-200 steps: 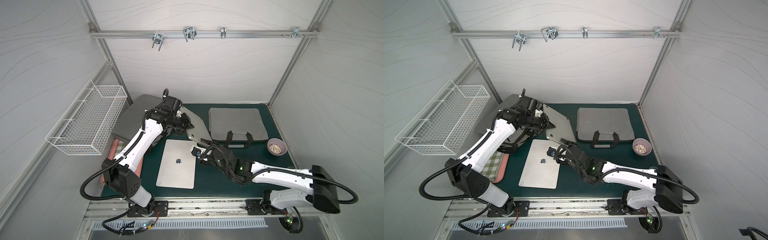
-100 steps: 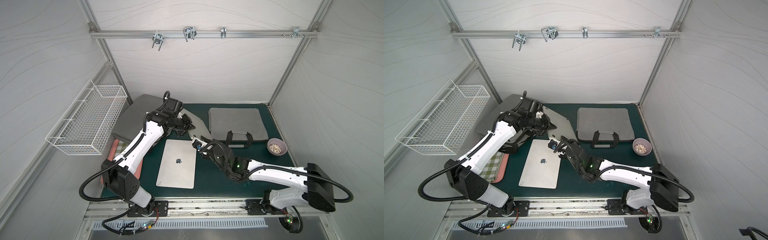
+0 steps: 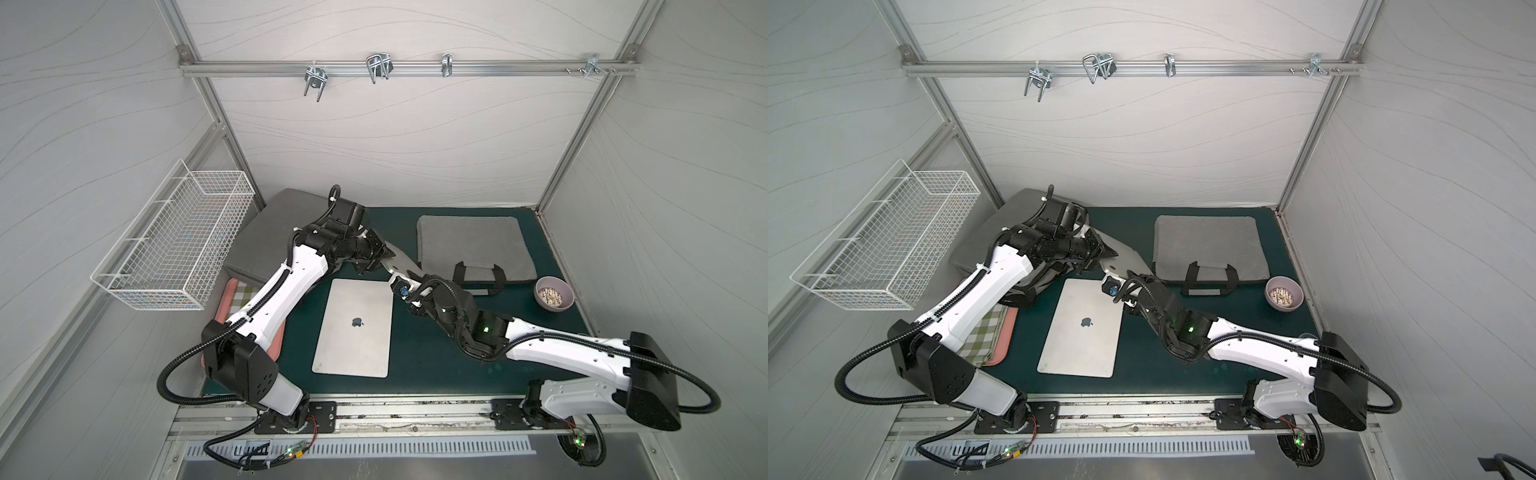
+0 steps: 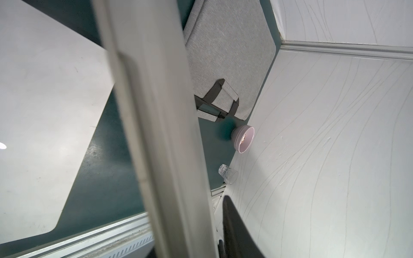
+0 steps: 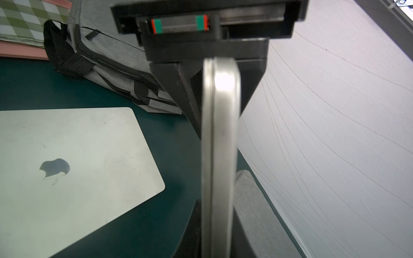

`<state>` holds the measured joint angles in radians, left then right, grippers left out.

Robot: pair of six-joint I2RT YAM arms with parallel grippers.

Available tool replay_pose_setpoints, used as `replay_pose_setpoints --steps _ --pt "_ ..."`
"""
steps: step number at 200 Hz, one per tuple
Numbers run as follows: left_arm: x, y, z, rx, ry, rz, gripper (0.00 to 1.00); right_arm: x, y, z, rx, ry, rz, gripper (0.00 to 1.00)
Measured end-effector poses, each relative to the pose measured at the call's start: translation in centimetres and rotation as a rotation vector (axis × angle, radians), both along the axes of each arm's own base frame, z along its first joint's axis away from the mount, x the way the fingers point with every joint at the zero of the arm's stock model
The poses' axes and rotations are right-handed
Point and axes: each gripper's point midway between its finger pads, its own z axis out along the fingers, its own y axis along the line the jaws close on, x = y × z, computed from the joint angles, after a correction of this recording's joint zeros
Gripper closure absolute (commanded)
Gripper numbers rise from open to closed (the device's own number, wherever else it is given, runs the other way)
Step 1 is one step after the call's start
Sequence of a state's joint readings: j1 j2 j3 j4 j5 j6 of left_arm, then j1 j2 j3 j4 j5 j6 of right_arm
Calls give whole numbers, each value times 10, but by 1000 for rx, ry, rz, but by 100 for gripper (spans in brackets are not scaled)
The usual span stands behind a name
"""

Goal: Open the zippered laptop bag and take out the laptop
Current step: Adjust the laptop.

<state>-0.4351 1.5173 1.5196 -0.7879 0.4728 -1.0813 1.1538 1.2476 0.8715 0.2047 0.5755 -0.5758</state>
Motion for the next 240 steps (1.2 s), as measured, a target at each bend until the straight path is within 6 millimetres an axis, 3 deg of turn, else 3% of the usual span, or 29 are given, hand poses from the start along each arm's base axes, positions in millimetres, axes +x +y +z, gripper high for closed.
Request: replay_pose_setpoints --steps 32,57,90,131,165,196,240 --pt "0 -6 18 -56 -70 -26 50 -1 -7 13 9 42 15 100" --pt "1 -8 31 -85 -123 -37 41 3 -21 12 21 114 6 100" --pt "2 -11 48 -112 -208 -70 37 5 -34 7 36 248 10 100" --pt "-2 -16 55 -103 -290 -162 35 8 -49 24 105 382 10 100" --pt "-9 -8 67 32 -469 -338 37 7 -67 36 141 487 14 100" --pt "-22 -3 87 152 -741 -589 39 3 -78 40 164 560 25 100" --pt "-50 1 63 284 -955 -992 36 -11 -82 45 166 649 96 100"
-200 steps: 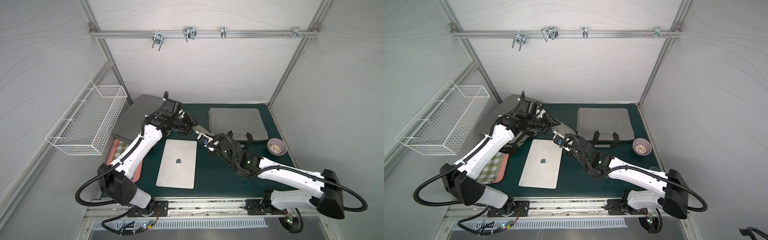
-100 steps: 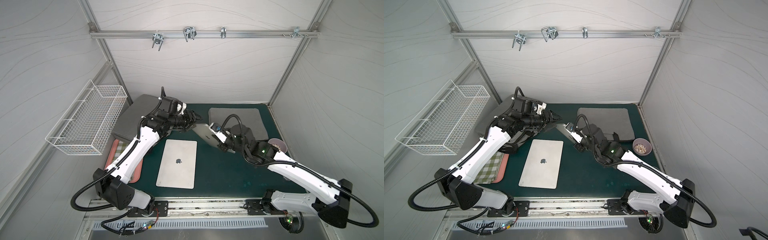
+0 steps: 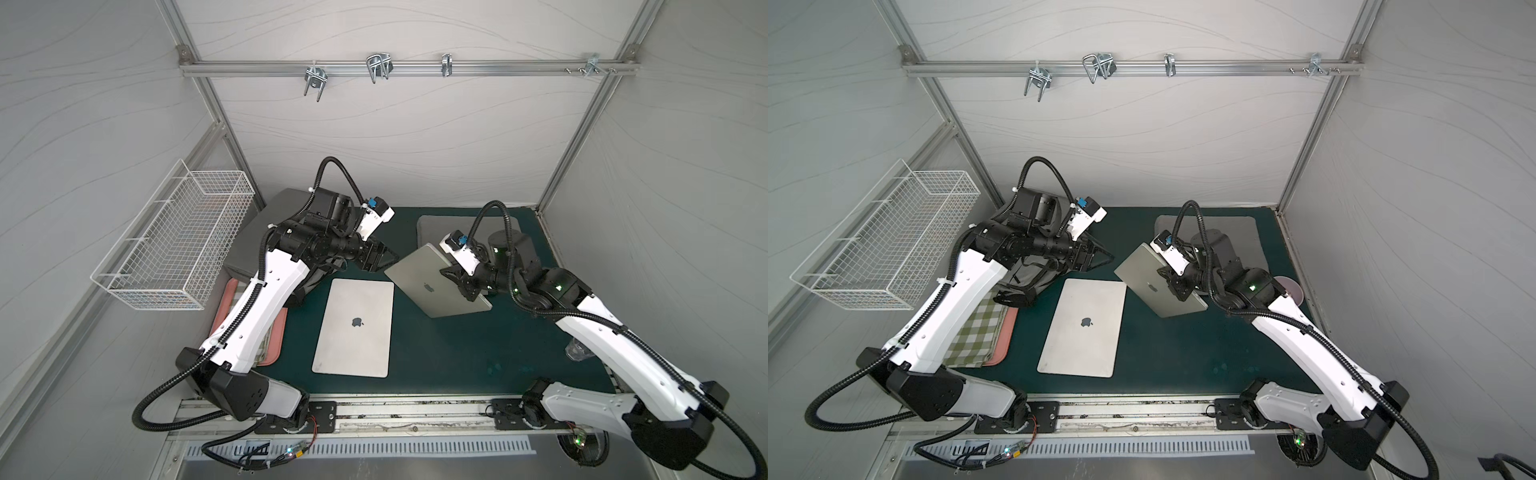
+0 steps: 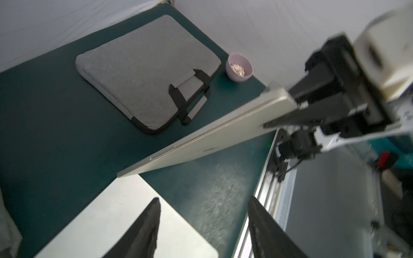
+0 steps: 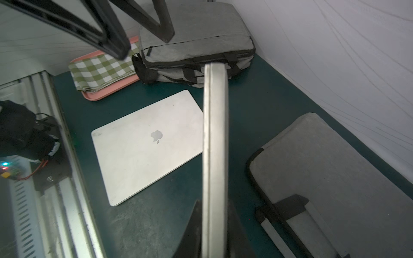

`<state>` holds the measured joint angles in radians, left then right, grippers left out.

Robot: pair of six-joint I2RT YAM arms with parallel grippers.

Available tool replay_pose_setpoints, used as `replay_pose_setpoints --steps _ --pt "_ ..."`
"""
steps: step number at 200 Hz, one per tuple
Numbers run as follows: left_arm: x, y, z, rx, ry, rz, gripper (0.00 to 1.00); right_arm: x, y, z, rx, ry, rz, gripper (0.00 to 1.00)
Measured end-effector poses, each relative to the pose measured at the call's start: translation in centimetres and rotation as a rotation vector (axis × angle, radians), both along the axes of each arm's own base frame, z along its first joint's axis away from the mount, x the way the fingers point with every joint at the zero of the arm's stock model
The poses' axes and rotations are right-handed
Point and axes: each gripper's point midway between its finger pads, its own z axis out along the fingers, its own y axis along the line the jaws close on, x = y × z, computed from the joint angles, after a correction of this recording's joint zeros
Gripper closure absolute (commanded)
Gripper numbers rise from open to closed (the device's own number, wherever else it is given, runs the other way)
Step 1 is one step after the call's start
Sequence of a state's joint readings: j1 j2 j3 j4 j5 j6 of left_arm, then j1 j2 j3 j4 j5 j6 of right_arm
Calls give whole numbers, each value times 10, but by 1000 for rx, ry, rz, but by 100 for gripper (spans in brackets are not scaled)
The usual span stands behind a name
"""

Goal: Open the zippered laptop bag and take out the laptop
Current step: Adjust the laptop.

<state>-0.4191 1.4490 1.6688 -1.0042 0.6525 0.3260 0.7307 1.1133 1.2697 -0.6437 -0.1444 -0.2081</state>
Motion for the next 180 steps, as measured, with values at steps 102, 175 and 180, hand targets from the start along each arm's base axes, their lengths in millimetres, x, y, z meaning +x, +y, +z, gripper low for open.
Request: replay_pose_setpoints --steps 102,175,180 --pt "-13 -22 -30 19 -172 -406 32 -28 14 28 69 48 198 100" --pt "-25 -30 -50 -9 -78 -495 46 -22 12 27 86 67 223 100" --pt "-25 -30 -49 -12 -80 -497 47 -22 12 27 89 71 225 100"
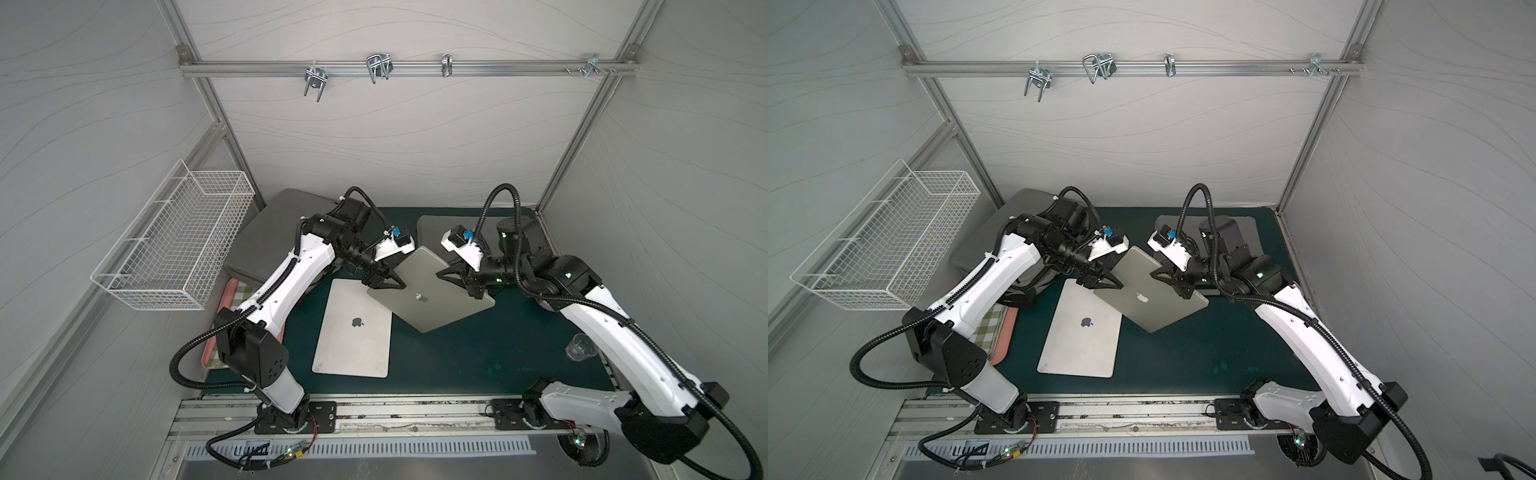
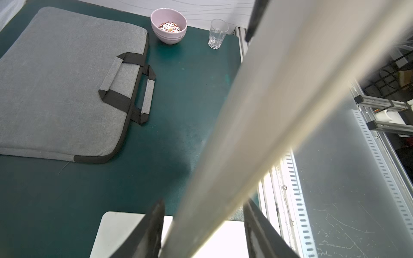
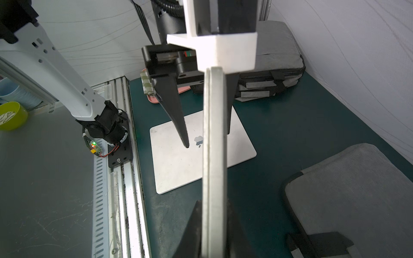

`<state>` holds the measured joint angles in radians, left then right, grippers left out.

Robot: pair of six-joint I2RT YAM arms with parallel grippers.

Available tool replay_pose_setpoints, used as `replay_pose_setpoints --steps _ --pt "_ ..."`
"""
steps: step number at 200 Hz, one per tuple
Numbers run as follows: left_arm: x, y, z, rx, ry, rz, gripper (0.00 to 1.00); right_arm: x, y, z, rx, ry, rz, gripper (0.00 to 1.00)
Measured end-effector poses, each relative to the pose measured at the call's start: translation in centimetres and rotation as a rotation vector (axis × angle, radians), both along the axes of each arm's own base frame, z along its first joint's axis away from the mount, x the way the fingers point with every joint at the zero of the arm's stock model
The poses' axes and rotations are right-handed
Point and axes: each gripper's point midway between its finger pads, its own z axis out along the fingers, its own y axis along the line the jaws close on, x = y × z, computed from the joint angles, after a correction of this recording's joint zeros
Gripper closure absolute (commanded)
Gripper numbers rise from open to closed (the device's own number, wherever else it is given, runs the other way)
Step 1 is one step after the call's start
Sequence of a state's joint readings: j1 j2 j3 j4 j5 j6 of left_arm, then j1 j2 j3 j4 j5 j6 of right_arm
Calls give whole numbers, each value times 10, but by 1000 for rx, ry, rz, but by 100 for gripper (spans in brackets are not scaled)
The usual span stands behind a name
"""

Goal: Open the zippered laptop bag and take out the laptop
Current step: Adjust the laptop.

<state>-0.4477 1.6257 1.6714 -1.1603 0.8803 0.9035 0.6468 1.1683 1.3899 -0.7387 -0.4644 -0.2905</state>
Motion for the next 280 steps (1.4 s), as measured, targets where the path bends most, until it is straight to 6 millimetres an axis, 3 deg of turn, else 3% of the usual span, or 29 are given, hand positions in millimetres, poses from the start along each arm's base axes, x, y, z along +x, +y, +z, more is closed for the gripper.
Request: replay_pose_setpoints --steps 33,69,102,169,234,280 --pt "-2 -3 4 -32 8 -14 50 1 0 2 25 24 15 100" --pt "-2 -7 5 -59 29 -25 65 1 0 7 58 39 30 100" --pt "-4 -10 4 -82 48 -36 67 1 -1 12 93 61 39 100" --pt "-8 -14 12 -148 60 -69 100 3 -5 15 121 81 49 100" --pt "-13 -17 17 -201 183 -46 100 10 -12 13 168 157 43 100" --pt "-10 -20 -3 -195 327 65 100 19 -13 -9 163 230 36 100"
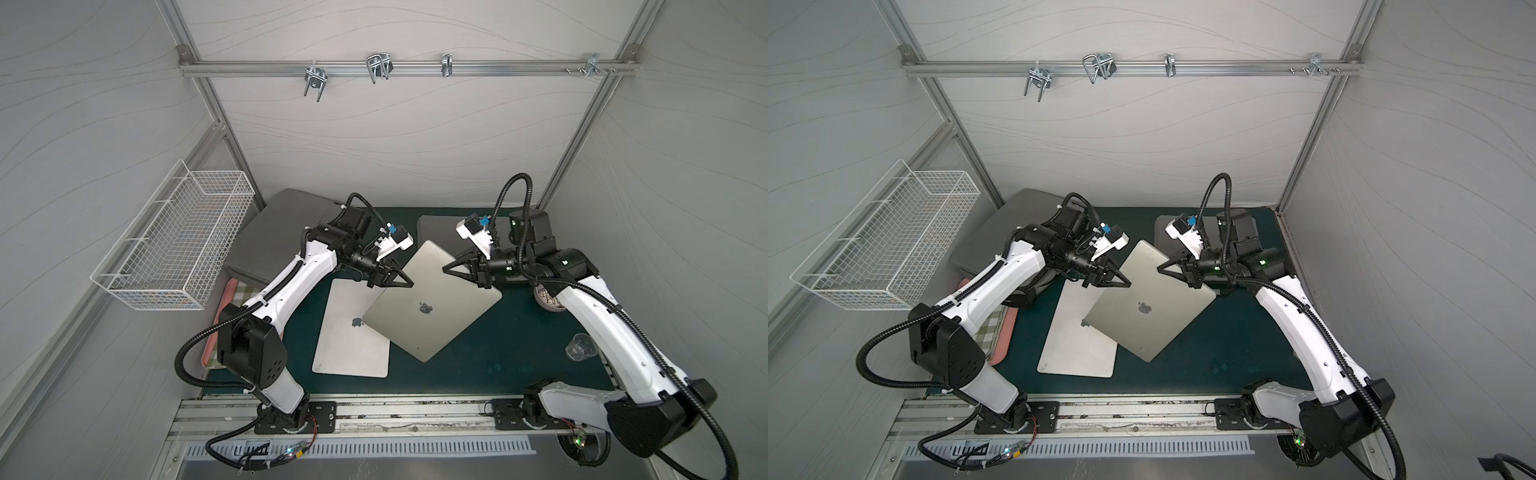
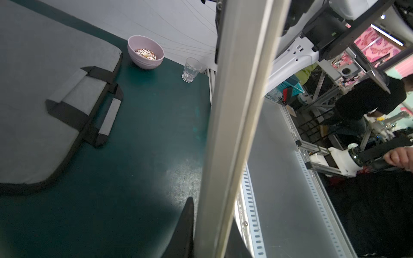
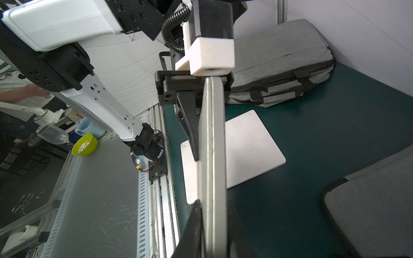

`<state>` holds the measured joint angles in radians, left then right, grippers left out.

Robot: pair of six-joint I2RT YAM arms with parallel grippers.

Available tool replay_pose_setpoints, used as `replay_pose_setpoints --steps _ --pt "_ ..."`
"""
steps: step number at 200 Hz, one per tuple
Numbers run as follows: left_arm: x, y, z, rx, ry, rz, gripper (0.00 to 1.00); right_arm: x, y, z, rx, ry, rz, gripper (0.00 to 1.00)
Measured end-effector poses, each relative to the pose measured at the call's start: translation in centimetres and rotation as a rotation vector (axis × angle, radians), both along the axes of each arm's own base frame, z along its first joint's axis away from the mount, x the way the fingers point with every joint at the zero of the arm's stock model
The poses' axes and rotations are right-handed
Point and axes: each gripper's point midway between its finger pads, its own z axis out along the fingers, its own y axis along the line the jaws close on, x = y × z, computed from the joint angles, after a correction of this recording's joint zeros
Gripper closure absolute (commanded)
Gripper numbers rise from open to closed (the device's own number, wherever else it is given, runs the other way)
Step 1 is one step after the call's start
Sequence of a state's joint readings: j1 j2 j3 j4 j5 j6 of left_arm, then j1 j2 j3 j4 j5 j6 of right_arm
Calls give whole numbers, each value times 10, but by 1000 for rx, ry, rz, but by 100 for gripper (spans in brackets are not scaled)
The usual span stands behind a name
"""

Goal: Open the zippered laptop bag and take out the laptop
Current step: Adjust the laptop.

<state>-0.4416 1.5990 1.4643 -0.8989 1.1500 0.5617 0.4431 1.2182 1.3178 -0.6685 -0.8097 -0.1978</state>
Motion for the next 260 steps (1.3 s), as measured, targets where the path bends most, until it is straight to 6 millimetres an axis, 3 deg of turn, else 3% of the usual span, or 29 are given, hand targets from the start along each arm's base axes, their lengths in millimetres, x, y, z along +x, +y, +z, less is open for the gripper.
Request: replay_pose_setpoints --steps 93,139,199,245,260 --pt "13 -8 2 -22 208 109 100 20 -10 -13 40 59 -40 88" --pt "15 -7 -1 -5 312 143 100 27 -10 -22 67 121 -42 93" --pt "13 -5 -13 4 442 165 100 35 -9 -36 78 205 -41 78" --pt "1 -14 -24 68 624 197 100 71 -10 -41 42 87 -154 44" --pt "-2 -17 -36 109 673 212 100 79 -12 -40 38 62 -185 41"
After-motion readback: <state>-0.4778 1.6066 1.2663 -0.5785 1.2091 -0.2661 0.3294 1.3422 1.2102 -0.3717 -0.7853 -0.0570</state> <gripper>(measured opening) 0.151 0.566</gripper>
